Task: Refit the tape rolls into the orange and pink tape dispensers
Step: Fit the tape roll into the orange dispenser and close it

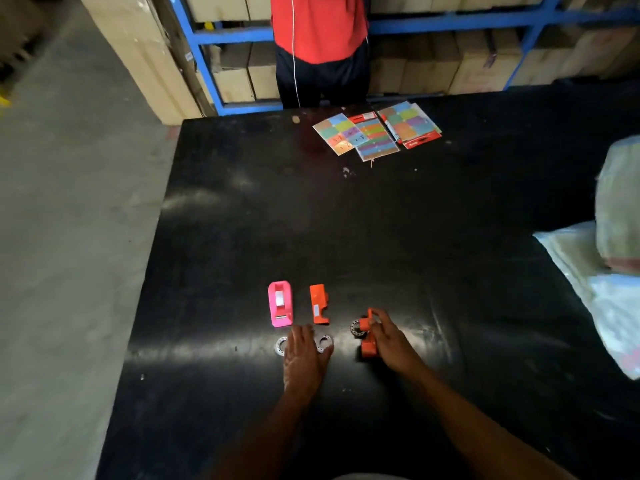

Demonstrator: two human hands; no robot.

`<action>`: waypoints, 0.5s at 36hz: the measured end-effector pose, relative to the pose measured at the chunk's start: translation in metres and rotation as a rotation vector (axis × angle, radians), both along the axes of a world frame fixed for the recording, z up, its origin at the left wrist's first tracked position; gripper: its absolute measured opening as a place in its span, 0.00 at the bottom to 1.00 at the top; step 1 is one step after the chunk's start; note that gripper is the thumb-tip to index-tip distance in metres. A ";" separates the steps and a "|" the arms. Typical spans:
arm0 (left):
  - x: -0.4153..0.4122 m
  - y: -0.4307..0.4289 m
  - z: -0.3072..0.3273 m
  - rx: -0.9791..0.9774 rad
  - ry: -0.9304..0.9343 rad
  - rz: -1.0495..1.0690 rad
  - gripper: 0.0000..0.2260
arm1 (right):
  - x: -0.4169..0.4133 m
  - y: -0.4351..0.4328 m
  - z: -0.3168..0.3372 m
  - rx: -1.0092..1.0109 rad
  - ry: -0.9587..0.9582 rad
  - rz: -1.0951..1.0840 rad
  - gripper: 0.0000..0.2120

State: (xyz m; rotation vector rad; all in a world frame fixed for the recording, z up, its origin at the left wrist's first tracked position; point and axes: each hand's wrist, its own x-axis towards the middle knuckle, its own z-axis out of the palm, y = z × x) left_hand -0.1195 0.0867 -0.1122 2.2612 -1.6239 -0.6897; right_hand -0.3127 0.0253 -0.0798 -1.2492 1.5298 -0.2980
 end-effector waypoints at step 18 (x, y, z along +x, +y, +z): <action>-0.011 0.003 0.030 0.145 0.392 0.075 0.13 | 0.005 0.031 0.025 -0.025 -0.065 0.155 0.15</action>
